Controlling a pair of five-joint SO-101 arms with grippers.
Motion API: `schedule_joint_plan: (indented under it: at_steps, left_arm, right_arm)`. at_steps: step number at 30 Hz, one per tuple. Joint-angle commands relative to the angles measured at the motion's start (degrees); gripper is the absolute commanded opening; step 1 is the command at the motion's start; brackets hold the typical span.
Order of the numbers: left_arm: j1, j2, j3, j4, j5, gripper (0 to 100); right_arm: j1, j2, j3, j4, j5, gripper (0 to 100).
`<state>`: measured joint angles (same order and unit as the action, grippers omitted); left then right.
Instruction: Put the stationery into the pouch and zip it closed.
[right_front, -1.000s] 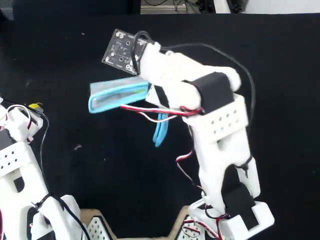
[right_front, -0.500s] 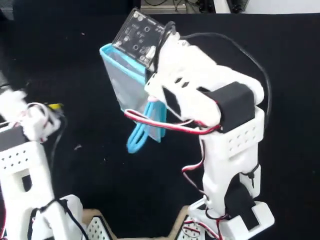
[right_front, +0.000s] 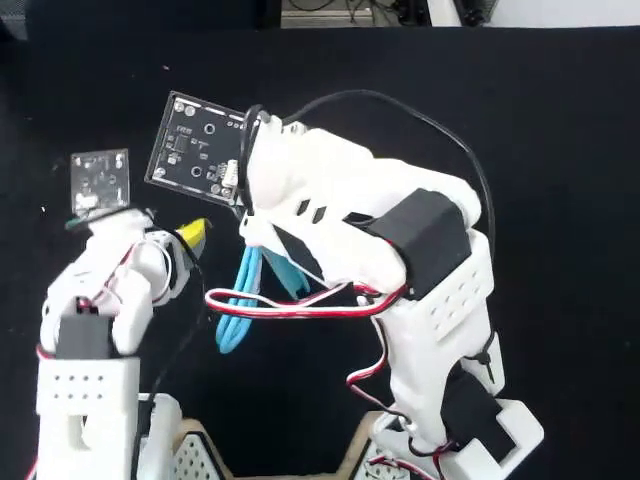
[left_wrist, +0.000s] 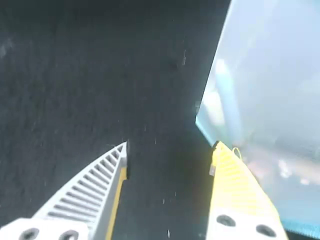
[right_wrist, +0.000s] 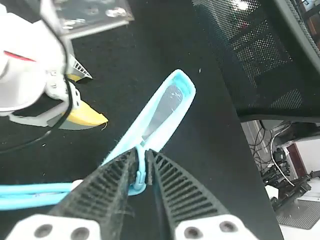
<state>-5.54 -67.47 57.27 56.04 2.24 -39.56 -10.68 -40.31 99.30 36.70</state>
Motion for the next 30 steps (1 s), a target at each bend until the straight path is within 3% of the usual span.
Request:
schedule_joint_plan:
  at_steps: [1,6,13,21,25,30]
  left_arm:
    - [1.2,-9.9,7.1,-7.2,5.0,27]
    - [1.8,-21.8,11.6,-8.5,10.4,27]
    - [10.9,-37.2,17.2,-5.1,5.8,28]
    - [6.5,-36.9,10.3,0.6,5.4,28]
    - [5.3,-37.0,5.0,6.3,0.5,28]
    - [5.3,-37.0,0.2,10.4,-0.5,28]
  right_arm:
    - [-2.7,-4.7,-2.8,1.5,-1.3,1.0]
    - [-4.7,-6.5,-1.8,-0.2,-1.4,1.0]
    - [-4.7,-6.9,4.9,-4.9,-1.5,1.0]
    - [-4.6,-6.5,8.0,-11.9,-1.5,1.0]
    - [-4.6,-6.5,8.0,-14.5,-1.5,1.0]
    - [-4.5,-6.5,9.7,-14.8,-1.5,1.0]
